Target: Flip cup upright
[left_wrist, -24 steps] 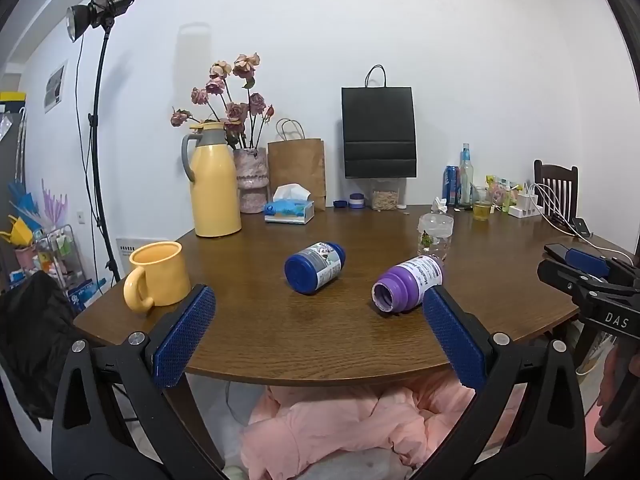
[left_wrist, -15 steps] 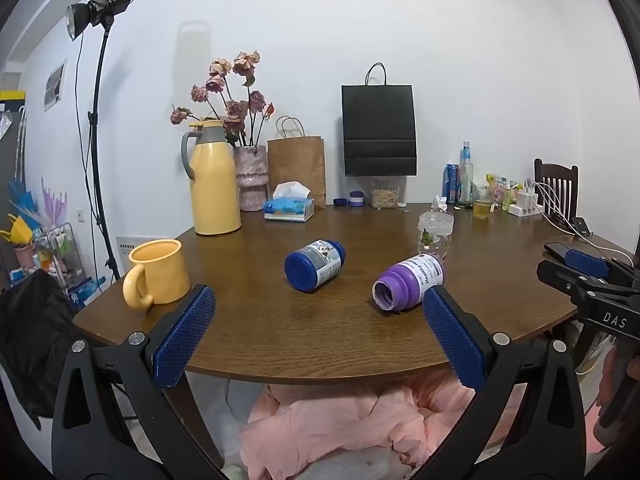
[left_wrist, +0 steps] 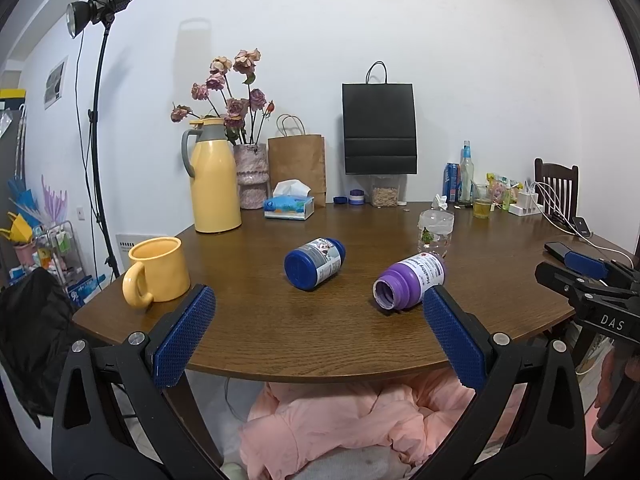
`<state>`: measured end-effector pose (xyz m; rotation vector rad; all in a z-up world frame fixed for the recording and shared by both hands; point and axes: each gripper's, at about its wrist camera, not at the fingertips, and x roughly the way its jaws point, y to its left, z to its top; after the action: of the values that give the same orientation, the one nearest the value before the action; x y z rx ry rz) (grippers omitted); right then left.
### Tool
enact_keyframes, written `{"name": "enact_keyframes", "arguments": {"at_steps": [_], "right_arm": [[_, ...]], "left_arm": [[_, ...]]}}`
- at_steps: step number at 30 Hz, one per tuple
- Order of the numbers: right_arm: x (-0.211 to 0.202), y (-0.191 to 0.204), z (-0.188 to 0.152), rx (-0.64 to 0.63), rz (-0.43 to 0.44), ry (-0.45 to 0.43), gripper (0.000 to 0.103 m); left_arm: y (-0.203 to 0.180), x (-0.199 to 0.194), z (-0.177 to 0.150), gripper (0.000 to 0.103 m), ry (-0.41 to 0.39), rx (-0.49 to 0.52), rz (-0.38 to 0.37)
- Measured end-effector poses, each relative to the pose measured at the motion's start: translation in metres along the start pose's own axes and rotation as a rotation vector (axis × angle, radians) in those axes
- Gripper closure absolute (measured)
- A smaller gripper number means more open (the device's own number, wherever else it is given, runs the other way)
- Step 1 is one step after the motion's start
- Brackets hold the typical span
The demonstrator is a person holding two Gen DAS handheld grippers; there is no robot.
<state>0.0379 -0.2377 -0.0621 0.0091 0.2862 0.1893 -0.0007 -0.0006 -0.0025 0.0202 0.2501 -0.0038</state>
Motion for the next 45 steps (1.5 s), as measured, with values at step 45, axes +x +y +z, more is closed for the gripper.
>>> {"name": "enact_keyframes", "arguments": {"at_steps": [45], "right_arm": [[0.002, -0.002, 0.0, -0.005, 0.015, 0.008, 0.023]], "left_arm": [[0.002, 0.008, -0.011, 0.0, 0.006, -0.006, 0.011]]}}
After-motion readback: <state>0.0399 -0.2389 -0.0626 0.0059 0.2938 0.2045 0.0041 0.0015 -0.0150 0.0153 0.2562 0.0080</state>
